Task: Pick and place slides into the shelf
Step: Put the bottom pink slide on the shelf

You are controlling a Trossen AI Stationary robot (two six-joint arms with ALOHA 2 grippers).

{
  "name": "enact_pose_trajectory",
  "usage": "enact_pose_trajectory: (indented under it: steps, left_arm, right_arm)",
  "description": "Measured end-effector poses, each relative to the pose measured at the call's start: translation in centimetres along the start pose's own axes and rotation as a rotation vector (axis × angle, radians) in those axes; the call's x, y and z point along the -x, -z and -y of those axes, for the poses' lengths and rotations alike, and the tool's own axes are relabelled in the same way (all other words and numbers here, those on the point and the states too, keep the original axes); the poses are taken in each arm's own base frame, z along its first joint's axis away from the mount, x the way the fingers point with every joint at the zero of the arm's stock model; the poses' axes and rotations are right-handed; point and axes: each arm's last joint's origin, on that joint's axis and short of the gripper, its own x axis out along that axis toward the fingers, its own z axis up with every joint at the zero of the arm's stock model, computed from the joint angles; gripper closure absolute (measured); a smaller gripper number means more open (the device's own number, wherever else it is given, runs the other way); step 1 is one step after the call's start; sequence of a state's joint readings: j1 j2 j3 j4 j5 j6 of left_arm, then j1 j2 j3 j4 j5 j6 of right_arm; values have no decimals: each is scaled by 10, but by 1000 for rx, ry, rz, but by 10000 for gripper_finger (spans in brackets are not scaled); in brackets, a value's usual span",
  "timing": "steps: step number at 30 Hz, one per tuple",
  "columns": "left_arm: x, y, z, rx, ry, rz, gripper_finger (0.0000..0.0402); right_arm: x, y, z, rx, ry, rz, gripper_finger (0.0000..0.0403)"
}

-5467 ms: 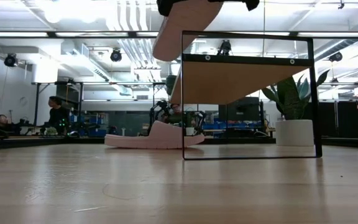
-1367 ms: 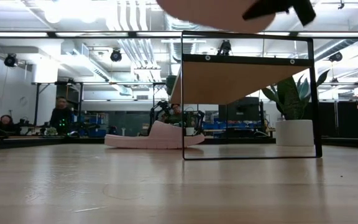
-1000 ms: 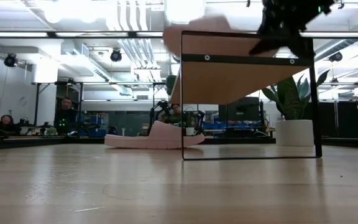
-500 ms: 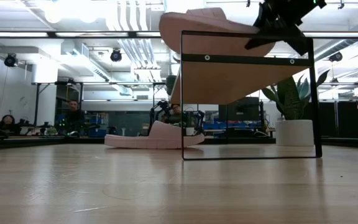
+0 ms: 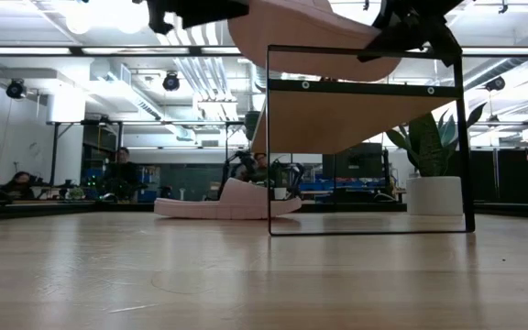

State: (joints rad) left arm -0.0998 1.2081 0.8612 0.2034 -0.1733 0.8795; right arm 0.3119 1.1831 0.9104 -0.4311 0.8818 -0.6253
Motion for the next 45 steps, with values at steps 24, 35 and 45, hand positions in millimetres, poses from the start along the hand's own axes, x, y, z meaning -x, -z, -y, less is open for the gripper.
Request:
enact_pose_trajectory:
  steps: [24, 35, 45]
  left_arm:
    - [2, 1, 1, -69, 8, -26, 382]
    - [16, -8, -2, -83, 150, 209, 382]
    - [3, -12, -1, -135, 109, 298, 383]
  right_arm:
    - [13, -5, 15, -115, 11, 40, 255]
    - [57, -17, 49, -119, -173, 404, 246]
    - [57, -29, 60, 13, -147, 594, 268]
